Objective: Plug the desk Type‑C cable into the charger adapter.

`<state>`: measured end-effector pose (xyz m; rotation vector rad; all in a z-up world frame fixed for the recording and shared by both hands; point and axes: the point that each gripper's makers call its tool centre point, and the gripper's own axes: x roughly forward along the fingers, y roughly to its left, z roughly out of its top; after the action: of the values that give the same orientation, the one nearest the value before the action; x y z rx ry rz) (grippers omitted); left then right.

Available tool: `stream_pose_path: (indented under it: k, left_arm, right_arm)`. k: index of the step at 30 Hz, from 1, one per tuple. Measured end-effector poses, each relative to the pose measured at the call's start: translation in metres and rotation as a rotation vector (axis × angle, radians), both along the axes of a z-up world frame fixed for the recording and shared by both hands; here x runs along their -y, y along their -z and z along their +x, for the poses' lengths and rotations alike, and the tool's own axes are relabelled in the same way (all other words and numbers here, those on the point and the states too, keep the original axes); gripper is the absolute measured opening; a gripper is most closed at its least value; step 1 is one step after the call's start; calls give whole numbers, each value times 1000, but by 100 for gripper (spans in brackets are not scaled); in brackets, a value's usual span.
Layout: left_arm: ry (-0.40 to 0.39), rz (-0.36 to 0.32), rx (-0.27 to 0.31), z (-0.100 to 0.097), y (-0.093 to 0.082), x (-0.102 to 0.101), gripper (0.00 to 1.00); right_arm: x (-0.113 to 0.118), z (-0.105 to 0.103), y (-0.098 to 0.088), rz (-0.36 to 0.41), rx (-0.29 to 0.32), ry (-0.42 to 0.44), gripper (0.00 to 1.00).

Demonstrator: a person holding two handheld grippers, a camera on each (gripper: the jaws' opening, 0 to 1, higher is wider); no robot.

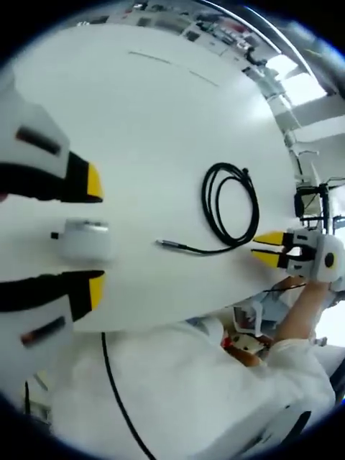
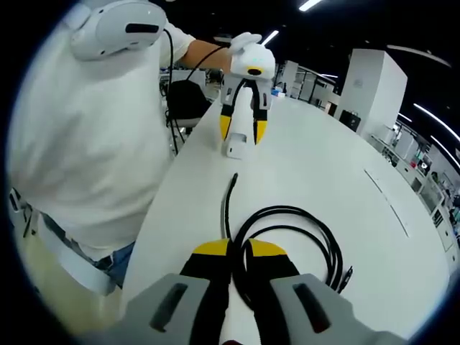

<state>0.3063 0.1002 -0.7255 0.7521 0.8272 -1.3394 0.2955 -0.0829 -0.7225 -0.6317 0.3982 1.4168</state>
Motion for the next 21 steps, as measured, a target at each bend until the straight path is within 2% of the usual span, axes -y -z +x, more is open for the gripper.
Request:
stream_pose_path:
  k: [4,10,15,21]
  left_arm:
    - [-22,-22,4,5,-1,-7,36]
    - [-17,-96,-4,0,-4,-1,41]
    - [-21,-124,-12,1,-4,-4,41]
    - [-29,-194,5,5,-10,-5,45]
  right_arm:
    - [-2,1,-1,0,2,-2,7]
    - [-7,1,-4,9,9,-3,7]
    - [-9,1,-6,14,10,-4,7]
    - [-11,1,-8,15,14,-2,7]
